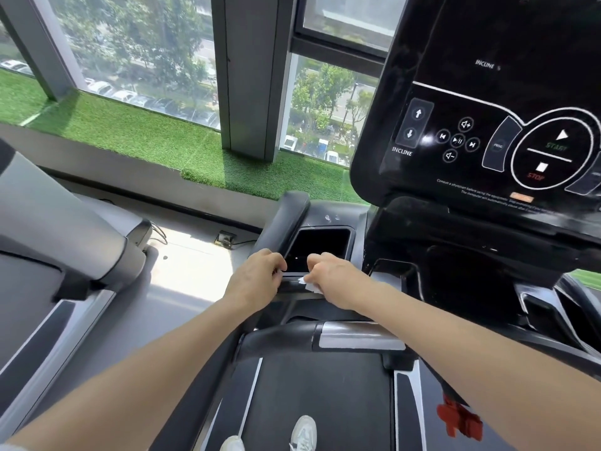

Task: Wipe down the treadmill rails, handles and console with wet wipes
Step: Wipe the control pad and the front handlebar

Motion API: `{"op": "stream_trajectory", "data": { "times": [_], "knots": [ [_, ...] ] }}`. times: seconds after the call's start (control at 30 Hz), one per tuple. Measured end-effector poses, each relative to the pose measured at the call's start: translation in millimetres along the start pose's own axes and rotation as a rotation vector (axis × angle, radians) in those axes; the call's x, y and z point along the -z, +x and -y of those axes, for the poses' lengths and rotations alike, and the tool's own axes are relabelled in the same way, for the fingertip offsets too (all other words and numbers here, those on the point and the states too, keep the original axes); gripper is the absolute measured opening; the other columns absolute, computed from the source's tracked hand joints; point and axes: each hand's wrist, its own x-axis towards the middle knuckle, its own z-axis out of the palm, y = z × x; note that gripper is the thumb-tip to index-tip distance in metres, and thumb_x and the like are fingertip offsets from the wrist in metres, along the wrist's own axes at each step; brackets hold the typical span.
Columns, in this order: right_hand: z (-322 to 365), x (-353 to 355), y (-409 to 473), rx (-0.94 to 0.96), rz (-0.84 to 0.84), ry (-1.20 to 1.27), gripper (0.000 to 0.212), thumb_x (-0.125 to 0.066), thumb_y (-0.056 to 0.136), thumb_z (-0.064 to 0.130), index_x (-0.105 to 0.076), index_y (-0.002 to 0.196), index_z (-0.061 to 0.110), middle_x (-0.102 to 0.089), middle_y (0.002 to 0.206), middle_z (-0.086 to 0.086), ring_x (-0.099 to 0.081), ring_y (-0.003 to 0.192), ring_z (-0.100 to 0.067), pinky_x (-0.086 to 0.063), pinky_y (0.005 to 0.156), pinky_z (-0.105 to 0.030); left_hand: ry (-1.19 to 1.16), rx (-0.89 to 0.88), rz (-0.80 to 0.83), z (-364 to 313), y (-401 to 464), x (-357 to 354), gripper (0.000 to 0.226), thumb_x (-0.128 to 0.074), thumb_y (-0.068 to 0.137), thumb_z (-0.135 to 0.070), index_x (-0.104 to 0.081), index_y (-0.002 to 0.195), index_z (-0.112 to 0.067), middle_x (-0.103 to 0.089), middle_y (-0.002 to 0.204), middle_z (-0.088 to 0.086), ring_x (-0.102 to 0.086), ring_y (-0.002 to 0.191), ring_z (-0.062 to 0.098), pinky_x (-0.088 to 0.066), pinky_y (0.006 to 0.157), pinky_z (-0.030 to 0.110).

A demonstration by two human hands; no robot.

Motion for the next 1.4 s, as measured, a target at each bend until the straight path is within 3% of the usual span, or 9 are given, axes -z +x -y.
{"op": "stream_trajectory", "data": {
  "times": [0.1, 0.43, 0.6, 0.7, 0.77, 0.87, 1.07, 1.3, 1.4],
  "knots": [
    [-0.7, 1.7, 7.7, 0.032, 0.001, 0.009, 0.02, -0.052, 0.086, -0.007, -0.068, 0.092, 0.005, -0.041, 0.095, -0.003, -0.041, 0.09, -0.022, -0.043, 0.077, -0.036, -0.005, -0.011, 0.011, 2.7, -3.2, -0.3, 0.019, -0.052, 0.094, -0.016, -0.063, 0.11, -0.019, -0.055, 0.11, -0.005, -0.054, 0.1, 0.016, -0.041, 0.079, 0.023],
    [-5.3, -4.3, 17.4, 0.037, -0.009, 0.011, 0.014, -0.054, 0.091, 0.0, -0.067, 0.095, 0.004, -0.038, 0.09, 0.003, -0.039, 0.087, -0.019, -0.032, 0.07, -0.027, 0.018, -0.016, 0.023, 2.4, -6.3, -4.4, 0.02, -0.05, 0.094, -0.016, -0.064, 0.109, -0.02, -0.057, 0.111, -0.006, -0.054, 0.102, 0.015, -0.044, 0.082, 0.026],
    [-16.1, 1.3, 10.8, 0.001, 0.049, -0.004, 0.012, -0.052, 0.091, 0.003, -0.063, 0.092, -0.002, -0.054, 0.097, -0.009, -0.052, 0.095, -0.026, -0.045, 0.073, -0.031, 0.034, -0.022, 0.04, 0.9, -6.1, -4.4, 0.02, -0.049, 0.095, -0.017, -0.064, 0.107, -0.02, -0.057, 0.11, -0.005, -0.054, 0.102, 0.016, -0.045, 0.085, 0.03],
    [-6.8, 2.5, 10.8, -0.018, 0.031, 0.022, 0.01, -0.051, 0.09, -0.002, -0.055, 0.083, 0.004, -0.042, 0.092, -0.005, -0.043, 0.088, -0.023, -0.035, 0.071, -0.03, 0.033, -0.01, 0.046, 0.4, -6.6, -4.4, 0.02, -0.048, 0.095, -0.016, -0.065, 0.106, -0.02, -0.058, 0.109, -0.004, -0.056, 0.101, 0.019, -0.046, 0.085, 0.033],
    [5.1, 2.6, 16.0, -0.005, 0.021, 0.052, 0.008, -0.05, 0.09, -0.001, -0.058, 0.09, 0.002, -0.037, 0.093, -0.004, -0.036, 0.086, -0.021, -0.031, 0.071, -0.03, 0.037, -0.013, 0.053, -0.1, -6.7, -3.7, 0.02, -0.048, 0.095, -0.016, -0.064, 0.106, -0.021, -0.058, 0.108, -0.004, -0.055, 0.099, 0.019, -0.047, 0.083, 0.034],
    [7.2, 0.3, 17.8, -0.019, 0.018, 0.094, 0.014, -0.049, 0.093, 0.003, -0.061, 0.098, 0.0, -0.036, 0.094, -0.004, -0.034, 0.085, -0.02, -0.031, 0.071, -0.031, 0.043, -0.019, 0.067, -0.6, -7.1, -3.4, 0.019, -0.048, 0.094, -0.015, -0.063, 0.105, -0.02, -0.057, 0.106, -0.003, -0.054, 0.099, 0.019, -0.046, 0.082, 0.033],
    [-12.9, -3.1, 0.0, -0.052, 0.031, -0.027, 0.012, -0.051, 0.092, 0.0, -0.061, 0.085, 0.0, -0.033, 0.089, -0.001, -0.038, 0.083, -0.022, -0.039, 0.071, -0.033, 0.055, -0.021, 0.081, -2.1, -5.9, -1.9, 0.021, -0.048, 0.094, -0.015, -0.064, 0.106, -0.021, -0.057, 0.109, -0.003, -0.055, 0.103, 0.019, -0.046, 0.084, 0.033],
    [-15.7, 15.8, -20.8, -0.117, 0.075, -0.117, 0.038, -0.045, 0.086, -0.012, -0.028, 0.06, 0.01, -0.031, 0.077, -0.001, -0.037, 0.083, -0.023, -0.041, 0.07, -0.036, 0.059, -0.054, 0.104, -4.4, -8.3, -0.9, 0.02, -0.052, 0.092, -0.016, -0.064, 0.107, -0.021, -0.056, 0.111, -0.004, -0.055, 0.104, 0.019, -0.046, 0.083, 0.03],
    [-26.9, 20.7, -26.5, -0.176, 0.09, -0.119, 0.018, -0.045, 0.087, -0.006, -0.045, 0.073, 0.005, -0.043, 0.091, -0.004, -0.05, 0.089, -0.027, -0.044, 0.07, -0.036, 0.057, -0.068, 0.109, -8.9, -7.6, 0.2, 0.02, -0.053, 0.092, -0.017, -0.064, 0.107, -0.021, -0.056, 0.111, -0.005, -0.056, 0.102, 0.018, -0.047, 0.083, 0.031]
  ]
}}
